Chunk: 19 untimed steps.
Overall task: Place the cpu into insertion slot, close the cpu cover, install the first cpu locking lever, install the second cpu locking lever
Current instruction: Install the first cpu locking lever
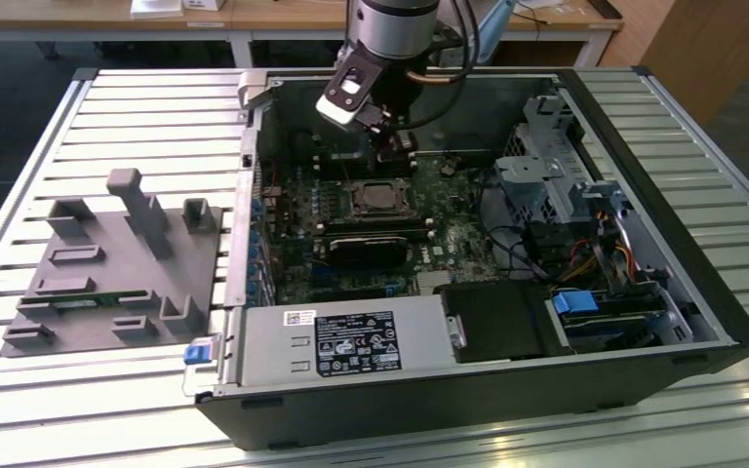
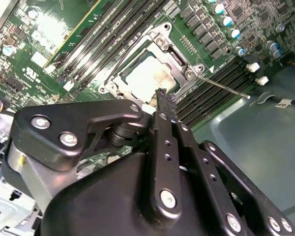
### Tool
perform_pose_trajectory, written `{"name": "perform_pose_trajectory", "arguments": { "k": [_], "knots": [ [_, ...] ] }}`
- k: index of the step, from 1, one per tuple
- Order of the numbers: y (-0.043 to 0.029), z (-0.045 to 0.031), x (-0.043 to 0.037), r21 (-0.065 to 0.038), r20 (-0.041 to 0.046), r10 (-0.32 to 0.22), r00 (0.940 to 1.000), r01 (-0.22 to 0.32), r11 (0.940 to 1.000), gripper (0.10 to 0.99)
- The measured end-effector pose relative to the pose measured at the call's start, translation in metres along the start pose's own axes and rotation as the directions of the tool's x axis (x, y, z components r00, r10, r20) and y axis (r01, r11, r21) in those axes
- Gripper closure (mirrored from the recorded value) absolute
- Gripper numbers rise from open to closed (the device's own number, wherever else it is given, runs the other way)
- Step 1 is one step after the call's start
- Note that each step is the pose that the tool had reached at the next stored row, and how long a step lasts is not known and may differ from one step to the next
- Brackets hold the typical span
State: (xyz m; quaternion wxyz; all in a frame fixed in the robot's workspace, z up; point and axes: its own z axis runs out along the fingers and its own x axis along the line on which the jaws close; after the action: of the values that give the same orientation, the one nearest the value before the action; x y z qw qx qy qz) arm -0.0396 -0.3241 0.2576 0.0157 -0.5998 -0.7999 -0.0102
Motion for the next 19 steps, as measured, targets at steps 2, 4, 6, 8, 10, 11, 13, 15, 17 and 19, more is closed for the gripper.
{"name": "perform_pose_trajectory", "arguments": {
  "k": [2, 4, 6, 8, 10, 11, 13, 15, 17, 19],
  "knots": [
    [0.0000, 0.0000, 0.0000, 0.000, 0.0000, -0.008, 1.0000, 0.008, 1.0000, 0.980],
    [0.0000, 0.0000, 0.0000, 0.001, 0.0000, -0.016, 0.9999, 0.016, 0.9999, 0.980],
    [0.0000, 0.0000, 0.0000, 0.001, 0.0000, -0.022, 0.9998, 0.022, 0.9998, 0.980],
    [0.0000, 0.0000, 0.0000, 0.001, 0.0000, -0.028, 0.9996, 0.028, 0.9996, 0.980],
    [0.0000, 0.0000, 0.0000, 0.001, 0.0000, -0.032, 0.9995, 0.032, 0.9995, 0.980],
    [-0.0001, 0.0000, 0.0000, 0.001, 0.0001, -0.034, 0.9994, 0.034, 0.9994, 0.980],
    [-0.0001, 0.0000, 0.0000, 0.002, 0.0001, -0.040, 0.9992, 0.040, 0.9992, 0.980],
    [-0.0002, 0.0000, 0.0001, 0.002, 0.0001, -0.056, 0.9984, 0.056, 0.9984, 0.980],
    [-0.0002, 0.0000, 0.0001, 0.003, 0.0001, -0.077, 0.9970, 0.077, 0.9970, 0.980],
    [-0.0002, 0.0000, 0.0001, 0.004, 0.0000, -0.095, 0.9955, 0.095, 0.9955, 0.980]
  ]
}}
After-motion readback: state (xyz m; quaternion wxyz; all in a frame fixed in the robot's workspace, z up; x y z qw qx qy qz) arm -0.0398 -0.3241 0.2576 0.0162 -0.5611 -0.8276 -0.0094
